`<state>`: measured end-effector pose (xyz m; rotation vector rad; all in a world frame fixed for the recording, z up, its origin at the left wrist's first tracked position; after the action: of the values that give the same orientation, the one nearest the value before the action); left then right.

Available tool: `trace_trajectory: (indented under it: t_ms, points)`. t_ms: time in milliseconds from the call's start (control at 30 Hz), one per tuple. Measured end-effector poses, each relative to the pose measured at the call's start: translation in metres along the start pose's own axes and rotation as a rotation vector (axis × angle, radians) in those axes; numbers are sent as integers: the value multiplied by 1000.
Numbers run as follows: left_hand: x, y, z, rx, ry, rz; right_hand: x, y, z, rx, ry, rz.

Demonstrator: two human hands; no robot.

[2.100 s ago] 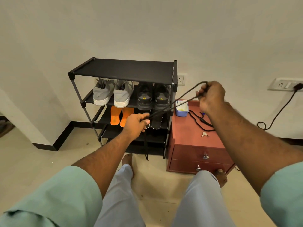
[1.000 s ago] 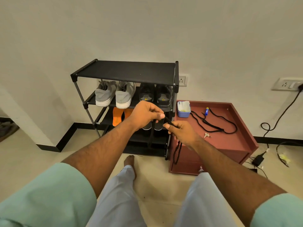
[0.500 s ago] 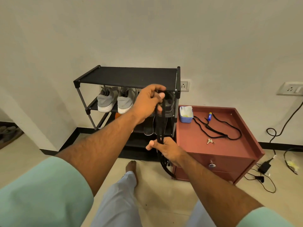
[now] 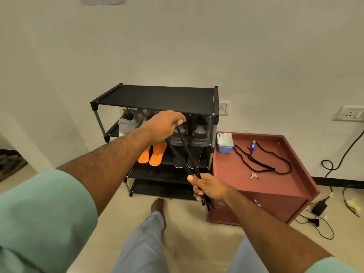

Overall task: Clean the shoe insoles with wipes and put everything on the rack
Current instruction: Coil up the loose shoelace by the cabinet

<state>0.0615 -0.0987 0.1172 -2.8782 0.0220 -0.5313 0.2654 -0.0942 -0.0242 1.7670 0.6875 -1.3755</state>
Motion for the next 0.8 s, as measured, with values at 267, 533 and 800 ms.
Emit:
trace_trajectory:
  t_ms: [267,533,800]
  points:
    - [-70,48,43,4,141,-162,-16,20,-26,80,21,81]
    - [-31,86,98,-224,874,-540,-47,20,-24,16,-32,79]
    - [42,85,136,-170,1384,-453,-60,20,-18,53,-241,10]
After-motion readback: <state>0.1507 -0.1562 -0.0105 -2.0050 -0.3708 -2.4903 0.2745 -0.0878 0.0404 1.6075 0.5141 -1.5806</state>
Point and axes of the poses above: each hand's wrist, its own y-axis away from the middle knuckle, its own z-axis out of the palm, x = y × z, the point moved 1 cm from there along -y, towards the middle knuckle, and after that the axes turned 2 degrees about -z, right-handed, at the moved point
